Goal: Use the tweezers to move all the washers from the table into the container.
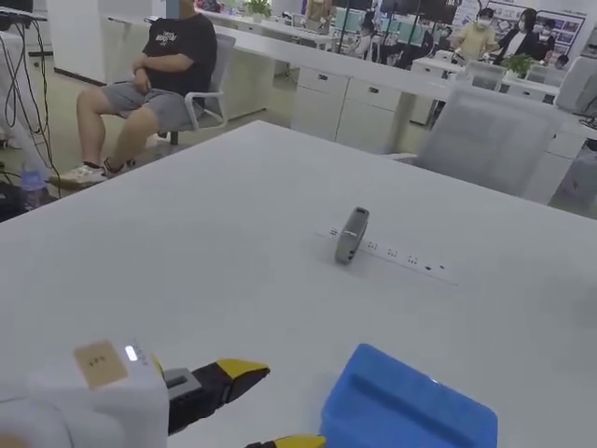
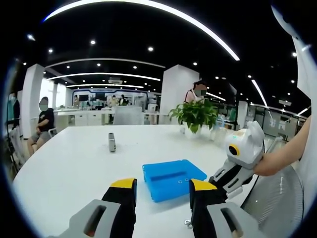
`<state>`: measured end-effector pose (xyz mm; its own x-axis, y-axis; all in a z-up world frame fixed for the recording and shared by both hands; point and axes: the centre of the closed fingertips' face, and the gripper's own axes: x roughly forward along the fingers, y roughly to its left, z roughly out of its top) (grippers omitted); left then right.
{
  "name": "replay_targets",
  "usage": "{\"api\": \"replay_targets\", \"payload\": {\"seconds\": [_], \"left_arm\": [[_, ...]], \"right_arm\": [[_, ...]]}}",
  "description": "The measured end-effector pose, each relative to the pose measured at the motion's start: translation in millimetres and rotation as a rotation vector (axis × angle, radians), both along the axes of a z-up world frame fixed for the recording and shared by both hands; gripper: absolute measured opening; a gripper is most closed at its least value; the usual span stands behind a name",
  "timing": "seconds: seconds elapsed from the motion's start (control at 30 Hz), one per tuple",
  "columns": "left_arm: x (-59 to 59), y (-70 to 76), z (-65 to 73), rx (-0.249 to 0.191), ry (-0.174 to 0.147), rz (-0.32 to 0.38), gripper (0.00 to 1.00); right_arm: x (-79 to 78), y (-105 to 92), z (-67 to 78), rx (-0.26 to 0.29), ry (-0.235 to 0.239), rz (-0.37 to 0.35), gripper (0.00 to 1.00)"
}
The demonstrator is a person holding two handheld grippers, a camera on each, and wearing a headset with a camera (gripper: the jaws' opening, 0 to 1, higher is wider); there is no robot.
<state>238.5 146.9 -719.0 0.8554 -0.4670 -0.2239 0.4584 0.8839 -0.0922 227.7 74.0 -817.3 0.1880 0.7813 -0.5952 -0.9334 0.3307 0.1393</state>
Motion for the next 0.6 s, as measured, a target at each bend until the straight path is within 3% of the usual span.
{"api": "replay_targets", "payload": {"seconds": [0.17, 0.6], "left_arm": [[0.0, -0.3, -0.1, 0.001, 0.0, -0.001, 0.41], [0.5, 1.3, 1.7, -0.014, -0.004, 0.008, 0.4]], "right_arm": [[11.4, -4.8, 12.4, 0.031, 0.002, -0.03, 0.03], [44.9, -11.3, 54.1, 0.077, -0.075, -0.062, 0.03]]}}
